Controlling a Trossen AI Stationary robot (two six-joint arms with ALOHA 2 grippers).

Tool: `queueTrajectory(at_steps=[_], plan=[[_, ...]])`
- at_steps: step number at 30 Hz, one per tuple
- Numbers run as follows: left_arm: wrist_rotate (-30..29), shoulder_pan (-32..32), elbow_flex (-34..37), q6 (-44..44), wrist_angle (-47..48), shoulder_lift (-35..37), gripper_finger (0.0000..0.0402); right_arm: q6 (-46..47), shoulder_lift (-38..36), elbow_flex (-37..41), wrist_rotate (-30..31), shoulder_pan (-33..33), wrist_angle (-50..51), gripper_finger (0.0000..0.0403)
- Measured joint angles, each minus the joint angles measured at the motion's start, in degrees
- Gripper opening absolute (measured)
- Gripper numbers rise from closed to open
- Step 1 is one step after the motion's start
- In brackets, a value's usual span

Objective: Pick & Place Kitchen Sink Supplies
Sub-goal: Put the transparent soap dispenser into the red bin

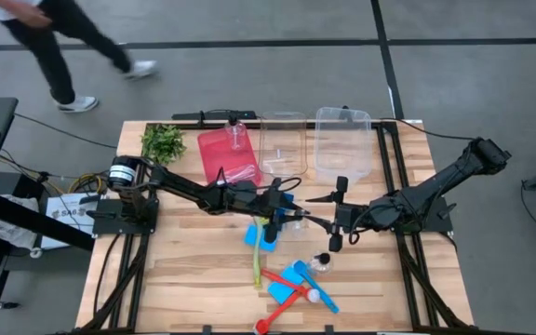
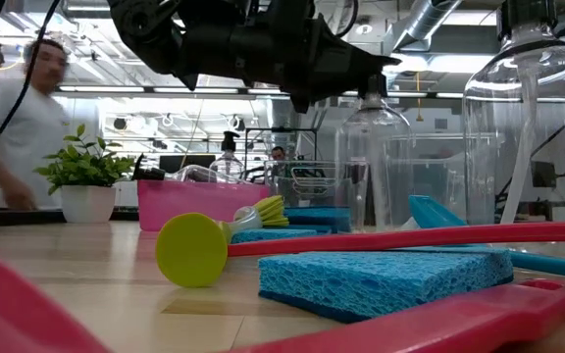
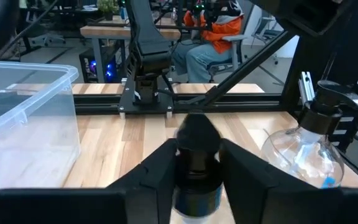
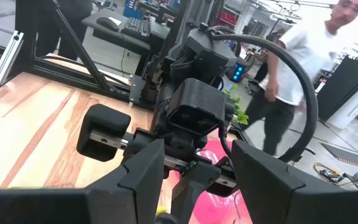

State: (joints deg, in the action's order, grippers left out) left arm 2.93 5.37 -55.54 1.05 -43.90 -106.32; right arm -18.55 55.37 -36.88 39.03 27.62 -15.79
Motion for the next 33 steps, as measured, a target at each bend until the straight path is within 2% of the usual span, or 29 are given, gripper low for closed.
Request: queueTrajectory(at_steps=[3, 7, 17, 28, 33], plan=[[-0.1, 0.0, 0.0, 0.0, 0.1, 0.3, 0.0109, 0.0, 0.0, 0.0, 0.0, 0.0, 0.0, 0.0182], [-0.1, 0.0, 0.0, 0.0, 0.7, 1.7, 0.0081, 0.0, 0.0, 0.0, 0.0, 0.0, 0.1, 0.0182], [-0.7, 1.1, 0.0, 0.4, 6.0, 8.0, 0.0089, 0.0, 0.0, 0.0, 0.0, 0.0, 0.3, 0.0182], [-9.6, 2.9, 0.0, 3.9, 20.2, 19.3, 0.0083, 0.0, 0.0, 0.0, 0.0, 0.0, -0.1, 0.0182], [-16.1, 3.3, 0.0, 6.3, 27.3, 26.5, 0.0080, -0.1, 0.0, 0.0, 0.0, 0.0, -0.1, 0.0182]])
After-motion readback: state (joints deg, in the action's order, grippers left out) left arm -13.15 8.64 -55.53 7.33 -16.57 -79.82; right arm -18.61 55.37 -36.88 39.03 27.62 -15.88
